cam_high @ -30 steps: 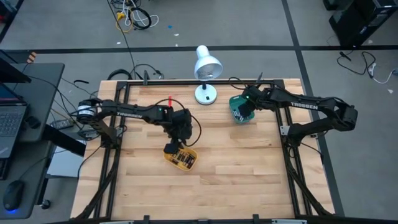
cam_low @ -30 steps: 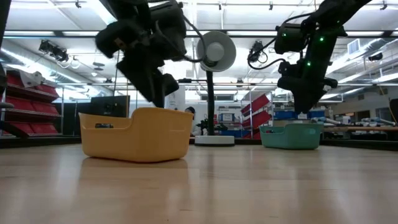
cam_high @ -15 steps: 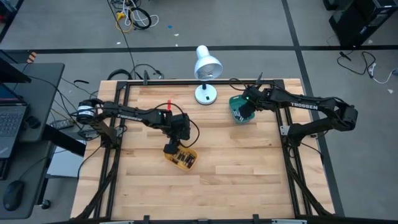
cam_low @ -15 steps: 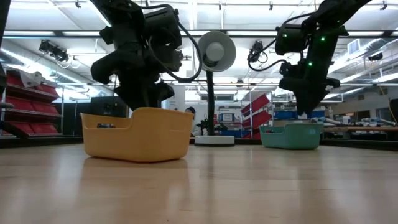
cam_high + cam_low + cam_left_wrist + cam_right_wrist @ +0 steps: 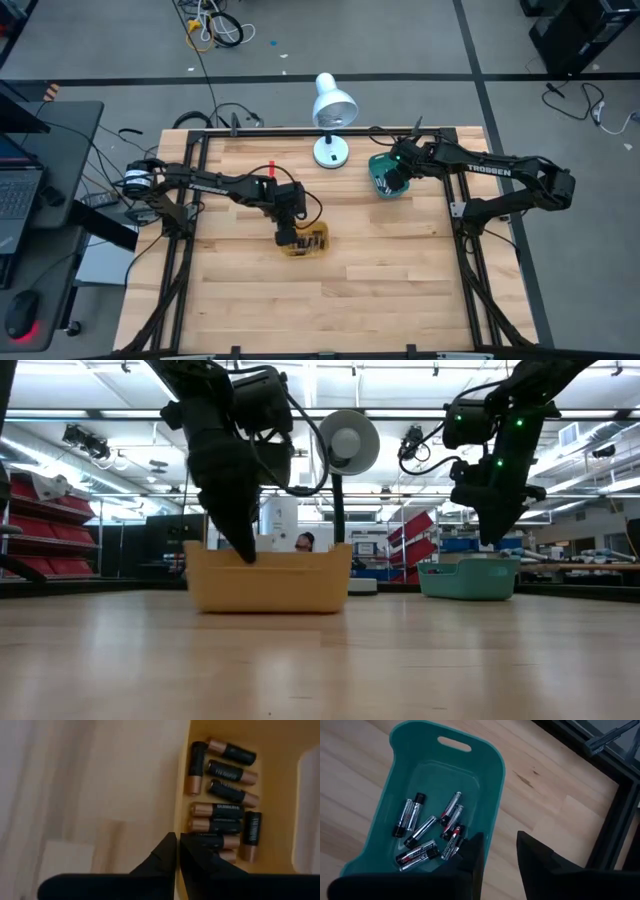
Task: Sort batteries
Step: Return to Home Position
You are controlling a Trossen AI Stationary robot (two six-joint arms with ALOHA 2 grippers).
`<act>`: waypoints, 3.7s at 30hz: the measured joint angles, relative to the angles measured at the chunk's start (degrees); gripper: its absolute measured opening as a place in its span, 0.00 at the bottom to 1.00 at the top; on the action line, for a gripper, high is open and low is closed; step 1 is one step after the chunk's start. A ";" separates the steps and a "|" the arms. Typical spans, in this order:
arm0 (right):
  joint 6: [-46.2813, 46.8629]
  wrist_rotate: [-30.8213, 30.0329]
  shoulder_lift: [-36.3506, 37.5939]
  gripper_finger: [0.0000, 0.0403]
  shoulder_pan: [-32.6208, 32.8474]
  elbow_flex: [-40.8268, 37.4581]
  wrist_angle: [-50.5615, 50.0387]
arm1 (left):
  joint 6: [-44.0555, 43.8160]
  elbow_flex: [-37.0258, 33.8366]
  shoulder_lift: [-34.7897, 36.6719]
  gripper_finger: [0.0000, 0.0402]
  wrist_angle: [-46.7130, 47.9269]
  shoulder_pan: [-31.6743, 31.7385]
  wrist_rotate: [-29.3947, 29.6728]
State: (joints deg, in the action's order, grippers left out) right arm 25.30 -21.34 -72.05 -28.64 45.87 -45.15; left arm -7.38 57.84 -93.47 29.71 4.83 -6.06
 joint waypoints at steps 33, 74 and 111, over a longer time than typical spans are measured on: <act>0.42 15.89 0.00 0.23 -9.94 0.00 -2.31 | -69.28 0.00 -0.02 0.08 -7.48 -2.00 15.73; 30.71 26.18 -3.76 0.01 9.68 -2.38 -1.09 | -88.17 0.00 -0.02 0.08 -3.10 -8.55 30.01; 57.29 16.63 -5.66 0.10 30.87 -2.49 12.55 | -75.40 0.04 -6.10 0.08 -10.73 -13.49 27.40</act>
State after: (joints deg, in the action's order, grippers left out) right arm 82.59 -4.71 -77.71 2.22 43.38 -32.60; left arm -82.78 57.89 -99.57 18.98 -8.65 21.34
